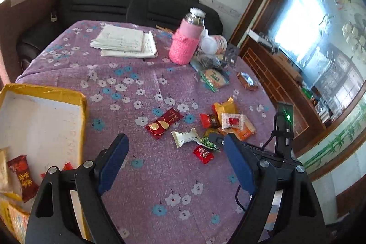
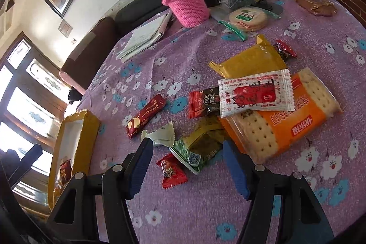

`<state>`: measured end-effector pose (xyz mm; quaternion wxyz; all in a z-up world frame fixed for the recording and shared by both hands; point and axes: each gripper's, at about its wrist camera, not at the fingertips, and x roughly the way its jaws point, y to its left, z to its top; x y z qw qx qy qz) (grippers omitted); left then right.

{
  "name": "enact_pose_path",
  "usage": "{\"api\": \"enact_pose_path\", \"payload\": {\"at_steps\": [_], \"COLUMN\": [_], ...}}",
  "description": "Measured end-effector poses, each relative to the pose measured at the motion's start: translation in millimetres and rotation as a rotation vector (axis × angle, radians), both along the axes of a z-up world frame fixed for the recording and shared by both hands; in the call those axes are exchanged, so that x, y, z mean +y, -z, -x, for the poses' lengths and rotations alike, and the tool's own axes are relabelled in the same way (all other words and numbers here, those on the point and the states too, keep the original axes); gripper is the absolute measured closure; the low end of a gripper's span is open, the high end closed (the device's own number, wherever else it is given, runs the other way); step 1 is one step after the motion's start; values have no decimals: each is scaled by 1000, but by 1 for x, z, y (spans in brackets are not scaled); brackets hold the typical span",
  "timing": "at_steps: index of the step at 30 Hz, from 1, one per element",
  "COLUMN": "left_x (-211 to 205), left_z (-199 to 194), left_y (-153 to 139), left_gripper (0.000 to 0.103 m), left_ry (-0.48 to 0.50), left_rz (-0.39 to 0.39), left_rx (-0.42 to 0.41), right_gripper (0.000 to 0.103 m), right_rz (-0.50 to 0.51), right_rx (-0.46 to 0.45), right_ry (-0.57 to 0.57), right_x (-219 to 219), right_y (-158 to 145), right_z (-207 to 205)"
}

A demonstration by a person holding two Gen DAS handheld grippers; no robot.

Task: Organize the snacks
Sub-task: 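Grasp the white wrapped biscuit with the left gripper while the right grasps the green-and-yellow pack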

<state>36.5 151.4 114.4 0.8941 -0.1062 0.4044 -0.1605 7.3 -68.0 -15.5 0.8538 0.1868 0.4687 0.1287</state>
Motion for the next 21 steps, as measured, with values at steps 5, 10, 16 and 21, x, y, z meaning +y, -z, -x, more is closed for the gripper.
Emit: {"api": "enact_pose_path", "payload": {"at_steps": [5, 10, 16, 21], "left_x": [-27, -47, -86, -98], "left_z": [-31, -57, -76, -90], "left_y": [26, 48, 75, 90], "left_gripper": [18, 18, 18, 29], "left_ry": [63, 119, 258, 343], "left_rz": [-66, -51, -159, -229], "left_rx": [46, 86, 72, 93], "right_gripper": [60, 79, 79, 79], "right_rz": [142, 112, 58, 36], "right_rx": [-4, -29, -13, 19], "right_ry": [5, -15, -45, -79], "right_x": [19, 7, -8, -13], "right_y": [9, 5, 5, 5], "right_z": [-6, 5, 21, 24]}}
